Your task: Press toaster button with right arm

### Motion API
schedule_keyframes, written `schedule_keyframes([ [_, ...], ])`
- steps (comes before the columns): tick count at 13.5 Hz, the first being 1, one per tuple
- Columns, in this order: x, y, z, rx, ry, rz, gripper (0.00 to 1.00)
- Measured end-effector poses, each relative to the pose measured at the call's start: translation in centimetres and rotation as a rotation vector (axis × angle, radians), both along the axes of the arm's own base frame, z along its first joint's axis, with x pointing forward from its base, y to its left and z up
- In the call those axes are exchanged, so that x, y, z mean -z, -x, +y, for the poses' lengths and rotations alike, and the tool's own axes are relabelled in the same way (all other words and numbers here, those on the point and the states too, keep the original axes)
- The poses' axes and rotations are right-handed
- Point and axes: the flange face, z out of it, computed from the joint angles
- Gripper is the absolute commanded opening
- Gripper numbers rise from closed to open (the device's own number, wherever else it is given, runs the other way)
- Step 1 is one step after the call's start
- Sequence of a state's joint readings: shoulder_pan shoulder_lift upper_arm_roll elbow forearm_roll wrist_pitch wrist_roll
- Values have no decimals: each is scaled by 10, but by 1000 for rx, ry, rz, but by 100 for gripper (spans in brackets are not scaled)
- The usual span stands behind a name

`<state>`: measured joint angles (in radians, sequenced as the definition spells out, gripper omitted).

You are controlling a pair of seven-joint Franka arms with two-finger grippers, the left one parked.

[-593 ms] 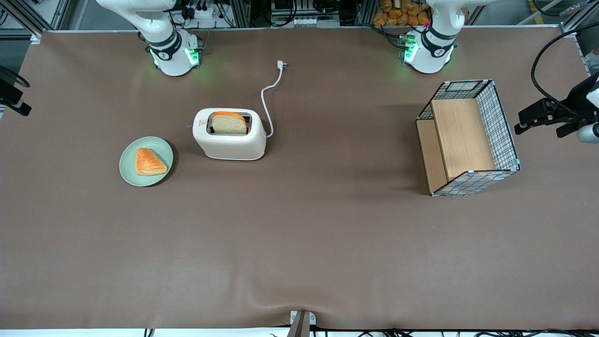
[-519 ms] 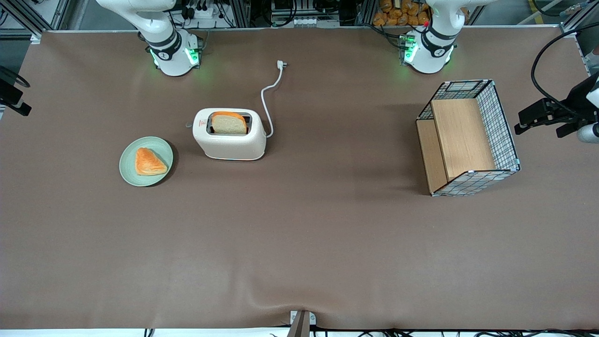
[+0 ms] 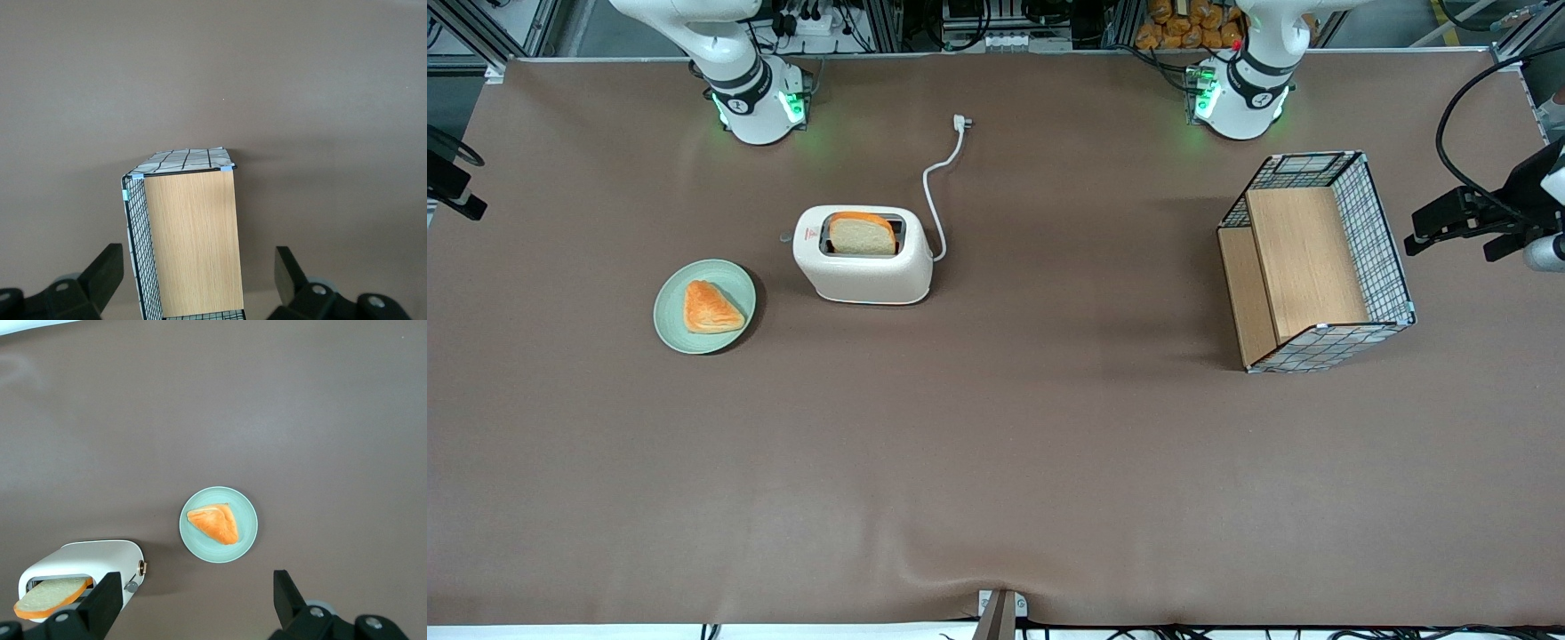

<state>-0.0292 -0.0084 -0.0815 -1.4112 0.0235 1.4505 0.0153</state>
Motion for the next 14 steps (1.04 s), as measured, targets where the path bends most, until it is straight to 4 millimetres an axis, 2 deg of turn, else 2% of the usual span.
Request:
schedule_keyframes([
  [6, 9, -4, -1, 1, -1, 21, 100],
  [14, 42, -5, 0, 3, -12, 137, 100],
])
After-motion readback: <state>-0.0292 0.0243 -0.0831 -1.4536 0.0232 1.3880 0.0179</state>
